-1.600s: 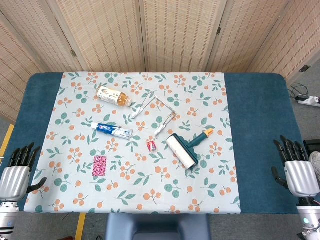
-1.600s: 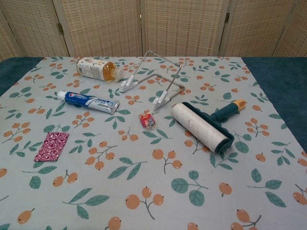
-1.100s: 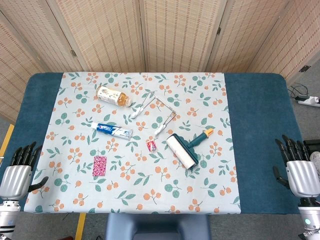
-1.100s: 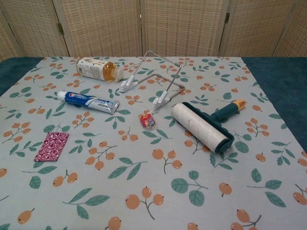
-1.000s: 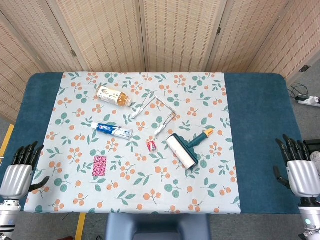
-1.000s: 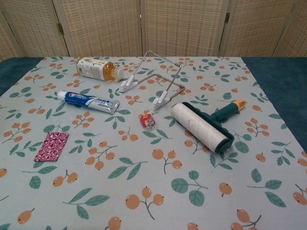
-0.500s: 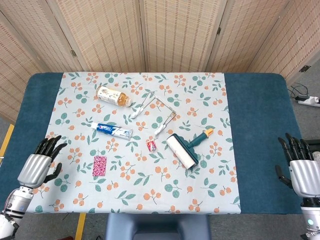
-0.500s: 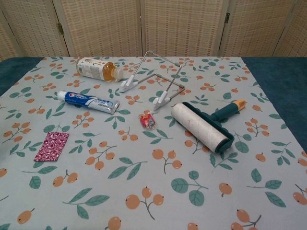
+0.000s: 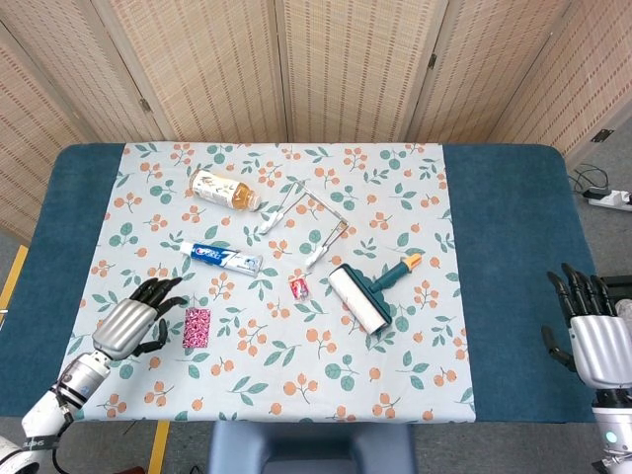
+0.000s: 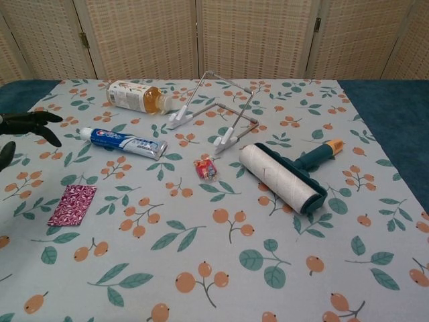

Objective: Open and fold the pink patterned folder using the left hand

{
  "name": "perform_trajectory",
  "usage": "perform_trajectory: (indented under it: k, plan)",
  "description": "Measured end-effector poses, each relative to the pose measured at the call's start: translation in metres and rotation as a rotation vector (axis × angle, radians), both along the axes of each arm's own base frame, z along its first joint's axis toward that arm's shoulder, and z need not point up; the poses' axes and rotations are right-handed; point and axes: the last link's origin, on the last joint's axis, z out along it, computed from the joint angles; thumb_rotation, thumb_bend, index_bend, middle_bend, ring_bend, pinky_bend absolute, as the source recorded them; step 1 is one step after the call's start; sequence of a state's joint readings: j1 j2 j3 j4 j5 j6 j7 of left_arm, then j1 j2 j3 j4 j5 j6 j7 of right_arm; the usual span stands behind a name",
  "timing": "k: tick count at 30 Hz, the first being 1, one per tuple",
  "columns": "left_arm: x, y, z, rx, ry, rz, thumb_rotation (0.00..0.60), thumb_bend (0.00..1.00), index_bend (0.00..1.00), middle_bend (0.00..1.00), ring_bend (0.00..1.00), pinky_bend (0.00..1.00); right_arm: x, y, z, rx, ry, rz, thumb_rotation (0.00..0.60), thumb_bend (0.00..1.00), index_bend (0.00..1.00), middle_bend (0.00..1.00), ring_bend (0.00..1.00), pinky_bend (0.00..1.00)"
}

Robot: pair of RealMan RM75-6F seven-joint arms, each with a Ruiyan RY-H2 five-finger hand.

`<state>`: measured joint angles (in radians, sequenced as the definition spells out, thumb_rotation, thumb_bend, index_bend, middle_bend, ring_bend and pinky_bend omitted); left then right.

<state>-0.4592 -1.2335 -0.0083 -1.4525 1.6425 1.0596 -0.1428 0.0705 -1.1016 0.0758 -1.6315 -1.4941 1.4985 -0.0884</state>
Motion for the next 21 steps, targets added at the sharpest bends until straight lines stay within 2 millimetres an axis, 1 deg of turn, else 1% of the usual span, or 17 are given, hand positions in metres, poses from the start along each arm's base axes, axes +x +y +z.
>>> perform_trajectory:
  k: [8,17,21]
  plan:
    - [-0.006,0.003,-0.027,-0.074,0.049,0.027,0.277,0.88,0.26,0.01,0.00,0.00,0.000,-0.001,-0.001,0.004,-0.003,-0.003,0.600,0.46,0.00,0.00,0.00,0.00]
    - [-0.015,0.002,-0.042,-0.103,0.090,0.051,0.276,0.87,0.27,0.01,0.00,0.00,-0.001,-0.002,-0.003,0.011,-0.006,-0.005,0.600,0.46,0.00,0.00,0.00,0.00]
    - [-0.018,0.001,-0.046,-0.106,0.094,0.062,0.274,0.87,0.27,0.00,0.00,0.00,-0.001,-0.003,-0.004,0.014,-0.008,-0.006,0.600,0.46,0.00,0.00,0.00,0.00]
